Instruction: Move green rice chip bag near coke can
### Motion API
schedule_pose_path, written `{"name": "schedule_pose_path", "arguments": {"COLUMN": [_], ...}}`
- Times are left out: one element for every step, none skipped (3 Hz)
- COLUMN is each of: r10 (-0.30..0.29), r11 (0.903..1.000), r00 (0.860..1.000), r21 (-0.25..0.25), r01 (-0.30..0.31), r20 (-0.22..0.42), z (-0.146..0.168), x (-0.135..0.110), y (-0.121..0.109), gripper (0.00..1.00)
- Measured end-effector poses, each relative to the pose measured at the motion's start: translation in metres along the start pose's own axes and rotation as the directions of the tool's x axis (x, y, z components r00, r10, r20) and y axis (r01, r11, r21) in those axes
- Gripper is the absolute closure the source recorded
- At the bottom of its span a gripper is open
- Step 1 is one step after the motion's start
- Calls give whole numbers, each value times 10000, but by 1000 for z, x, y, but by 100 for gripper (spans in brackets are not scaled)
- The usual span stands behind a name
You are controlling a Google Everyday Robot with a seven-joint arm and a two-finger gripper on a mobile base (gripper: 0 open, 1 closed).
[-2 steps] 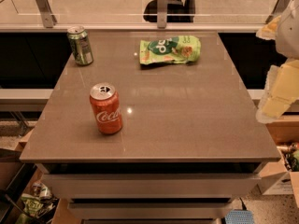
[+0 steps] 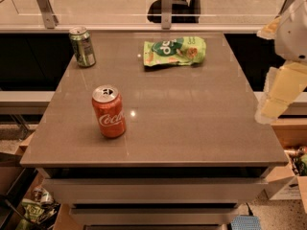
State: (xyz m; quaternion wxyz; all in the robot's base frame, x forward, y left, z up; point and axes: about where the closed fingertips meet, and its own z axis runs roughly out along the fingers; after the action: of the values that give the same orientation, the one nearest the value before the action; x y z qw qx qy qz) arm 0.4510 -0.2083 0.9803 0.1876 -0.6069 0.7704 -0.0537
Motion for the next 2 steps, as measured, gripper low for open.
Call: {"name": "schedule_pose_path", "arguments": {"r10": [-396,-930], "r11": [9988,9943], "r00": [9992,9954], "r21": [288,509], "r01": [395,940], "r20": [35,-225], "z": [10,17], "x": [-9,-20], "y": [-15,-37], "gripper": [0,0]}}
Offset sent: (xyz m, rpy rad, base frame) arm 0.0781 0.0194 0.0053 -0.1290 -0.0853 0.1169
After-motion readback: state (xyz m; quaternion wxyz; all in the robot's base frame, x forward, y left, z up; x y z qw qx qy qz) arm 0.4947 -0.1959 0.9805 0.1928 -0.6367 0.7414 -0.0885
